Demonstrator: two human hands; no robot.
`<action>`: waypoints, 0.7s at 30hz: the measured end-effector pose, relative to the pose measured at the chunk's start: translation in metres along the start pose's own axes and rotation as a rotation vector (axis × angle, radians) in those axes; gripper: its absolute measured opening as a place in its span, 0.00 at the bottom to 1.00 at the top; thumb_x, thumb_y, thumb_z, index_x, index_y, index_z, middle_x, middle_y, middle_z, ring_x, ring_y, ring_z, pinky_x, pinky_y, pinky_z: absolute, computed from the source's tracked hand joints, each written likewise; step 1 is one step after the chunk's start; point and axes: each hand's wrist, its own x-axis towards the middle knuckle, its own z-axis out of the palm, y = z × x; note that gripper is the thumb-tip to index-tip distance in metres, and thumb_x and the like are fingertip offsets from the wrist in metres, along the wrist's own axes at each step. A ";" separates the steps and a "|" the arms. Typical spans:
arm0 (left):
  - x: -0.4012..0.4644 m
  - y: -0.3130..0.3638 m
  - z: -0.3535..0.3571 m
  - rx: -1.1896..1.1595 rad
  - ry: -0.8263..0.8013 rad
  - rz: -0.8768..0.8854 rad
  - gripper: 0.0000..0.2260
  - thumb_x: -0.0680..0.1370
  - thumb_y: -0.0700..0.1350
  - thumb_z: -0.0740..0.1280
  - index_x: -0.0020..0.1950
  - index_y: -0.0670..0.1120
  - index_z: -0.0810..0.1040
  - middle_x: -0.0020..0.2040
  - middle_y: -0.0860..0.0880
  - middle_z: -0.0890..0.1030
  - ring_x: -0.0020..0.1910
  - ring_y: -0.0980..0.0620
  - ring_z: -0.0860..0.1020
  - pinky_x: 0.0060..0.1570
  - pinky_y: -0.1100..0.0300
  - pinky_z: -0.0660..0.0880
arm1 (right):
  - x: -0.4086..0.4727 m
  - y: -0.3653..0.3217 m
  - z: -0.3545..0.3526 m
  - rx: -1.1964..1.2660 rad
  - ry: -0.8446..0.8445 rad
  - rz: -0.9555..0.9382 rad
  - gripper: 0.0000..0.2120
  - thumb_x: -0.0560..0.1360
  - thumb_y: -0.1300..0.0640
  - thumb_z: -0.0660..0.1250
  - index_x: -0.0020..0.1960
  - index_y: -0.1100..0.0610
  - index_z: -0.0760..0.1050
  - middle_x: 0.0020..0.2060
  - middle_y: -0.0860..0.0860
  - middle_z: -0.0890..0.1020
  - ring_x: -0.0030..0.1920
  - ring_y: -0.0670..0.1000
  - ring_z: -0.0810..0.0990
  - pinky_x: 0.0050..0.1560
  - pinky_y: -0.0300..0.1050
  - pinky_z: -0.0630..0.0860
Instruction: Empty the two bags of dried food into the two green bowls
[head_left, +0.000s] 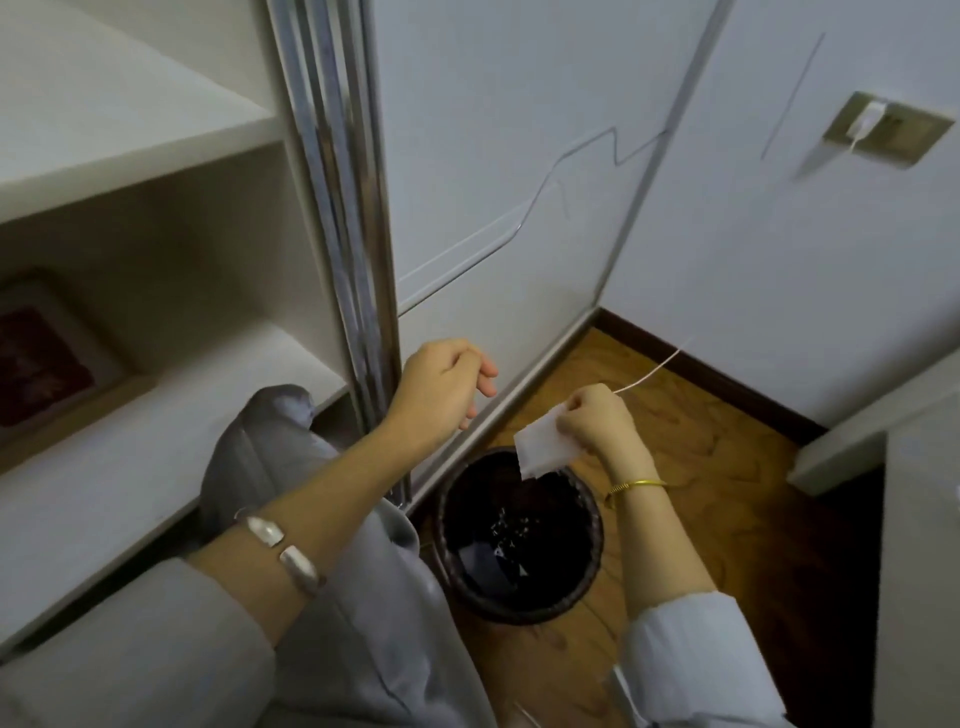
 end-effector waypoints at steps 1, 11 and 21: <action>0.000 -0.001 0.000 0.004 -0.005 -0.001 0.15 0.77 0.37 0.54 0.34 0.46 0.75 0.32 0.49 0.78 0.24 0.51 0.69 0.23 0.62 0.69 | 0.002 0.003 0.007 -0.037 -0.002 0.032 0.09 0.73 0.63 0.58 0.46 0.62 0.76 0.47 0.60 0.79 0.45 0.59 0.77 0.42 0.47 0.74; 0.006 -0.004 -0.007 -0.035 0.028 0.068 0.15 0.78 0.36 0.55 0.36 0.44 0.76 0.31 0.48 0.77 0.20 0.60 0.70 0.21 0.65 0.70 | 0.012 0.014 0.047 -0.328 -0.136 0.128 0.17 0.74 0.64 0.59 0.62 0.62 0.71 0.61 0.59 0.76 0.61 0.59 0.76 0.56 0.49 0.73; 0.006 -0.003 -0.007 -0.048 0.007 0.108 0.15 0.78 0.35 0.55 0.37 0.45 0.76 0.31 0.48 0.78 0.21 0.59 0.71 0.23 0.64 0.71 | 0.012 -0.022 0.043 -0.428 -0.198 0.015 0.16 0.73 0.59 0.65 0.60 0.60 0.73 0.59 0.56 0.78 0.57 0.57 0.78 0.49 0.48 0.74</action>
